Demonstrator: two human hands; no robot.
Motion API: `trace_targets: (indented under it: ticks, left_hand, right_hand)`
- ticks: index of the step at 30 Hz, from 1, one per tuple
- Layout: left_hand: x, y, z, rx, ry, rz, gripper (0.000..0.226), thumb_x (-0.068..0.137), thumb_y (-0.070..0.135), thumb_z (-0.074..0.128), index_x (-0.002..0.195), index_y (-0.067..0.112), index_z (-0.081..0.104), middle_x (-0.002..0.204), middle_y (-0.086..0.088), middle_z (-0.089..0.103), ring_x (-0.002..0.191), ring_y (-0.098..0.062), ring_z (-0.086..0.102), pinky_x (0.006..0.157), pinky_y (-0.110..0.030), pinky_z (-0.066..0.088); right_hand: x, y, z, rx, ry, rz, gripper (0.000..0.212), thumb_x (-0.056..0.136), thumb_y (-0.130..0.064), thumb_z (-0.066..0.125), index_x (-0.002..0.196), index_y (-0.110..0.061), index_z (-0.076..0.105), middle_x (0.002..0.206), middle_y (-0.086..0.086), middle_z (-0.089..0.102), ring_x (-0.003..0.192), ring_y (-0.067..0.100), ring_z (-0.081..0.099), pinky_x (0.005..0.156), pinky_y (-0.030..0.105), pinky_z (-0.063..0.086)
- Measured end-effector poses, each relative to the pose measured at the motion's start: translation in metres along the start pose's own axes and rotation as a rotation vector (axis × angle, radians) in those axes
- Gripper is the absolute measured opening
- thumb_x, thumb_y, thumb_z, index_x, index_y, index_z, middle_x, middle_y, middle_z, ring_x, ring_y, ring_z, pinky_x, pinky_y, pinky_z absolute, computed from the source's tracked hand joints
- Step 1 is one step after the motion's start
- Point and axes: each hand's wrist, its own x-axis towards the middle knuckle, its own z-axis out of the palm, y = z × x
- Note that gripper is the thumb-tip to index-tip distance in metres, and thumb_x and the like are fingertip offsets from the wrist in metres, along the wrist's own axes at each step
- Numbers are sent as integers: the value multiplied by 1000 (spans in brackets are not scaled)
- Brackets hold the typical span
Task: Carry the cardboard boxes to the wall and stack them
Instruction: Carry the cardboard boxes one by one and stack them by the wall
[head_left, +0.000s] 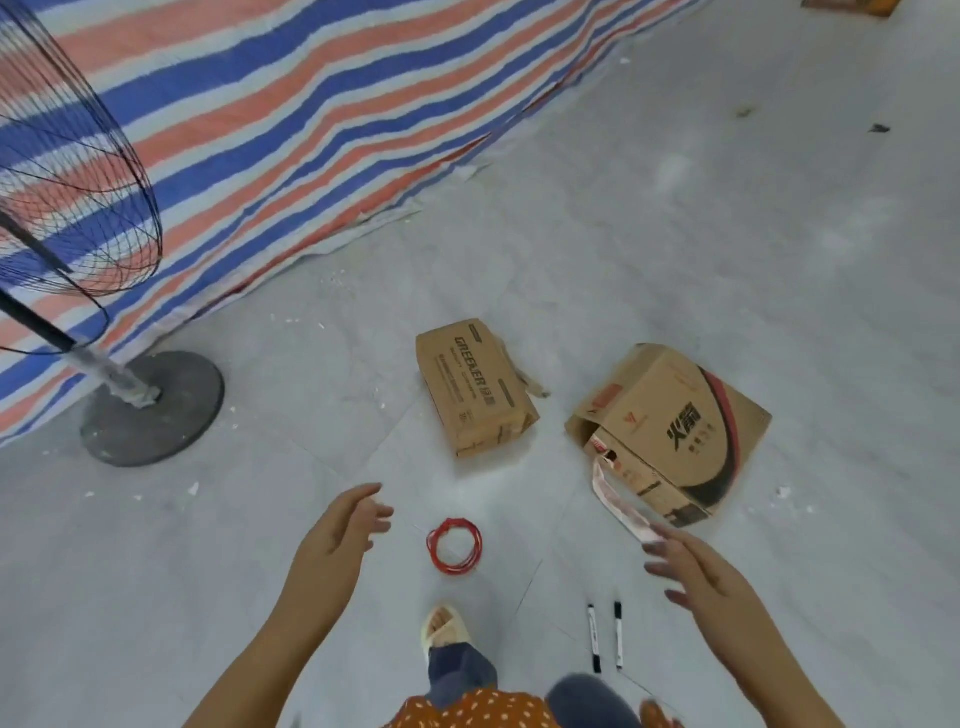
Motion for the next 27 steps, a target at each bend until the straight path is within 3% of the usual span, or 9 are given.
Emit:
trace_targets:
  ticks: [6,12,18,22,27]
  left_hand:
    - [100,26,13,65,-73,-24,24,101,29,36,117,30,54,106,8,64,98,-8,62,90,-27,48]
    - [211,-2,61,57,-80,-197,22,99,32,38,114,34,55,105,9,66,97,-6,63,92,-29,48]
    - [360,-84,138,-2,24,-452,23,101,26,39,117,22,55,103,0,66,97,-16,63,91,-37,47]
    - [444,-153,194,-50,48,-623,23,101,26,41,116,16,55,102,-5,64,93,-20,62,82,-32,47]
    - [524,-245,246,-78,59,-804,24,100,29,42,115,14,52,110,-7,58,94,-19,55,85,-36,46]
  right_hand:
    - [100,-54,19,-34,-33,11,23,100,-23,43,113,-31,60,109,-6,67,98,10,64,90,35,49]
    - [250,-54,40,-114,-161,130,27,101,-22,41,121,-22,58,114,1,66,103,14,63,94,37,49]
    - [438,-2,101,-239,-334,246,28,101,-27,39,123,-26,57,115,-4,65,104,11,62,93,35,49]
    - [550,47,156,-241,-415,328,27,102,-30,38,121,-26,55,110,-9,62,104,11,61,98,38,48]
    - [649,127,214,-343,-413,405,30,102,-28,36,127,-17,51,108,-2,56,106,18,56,100,39,45]
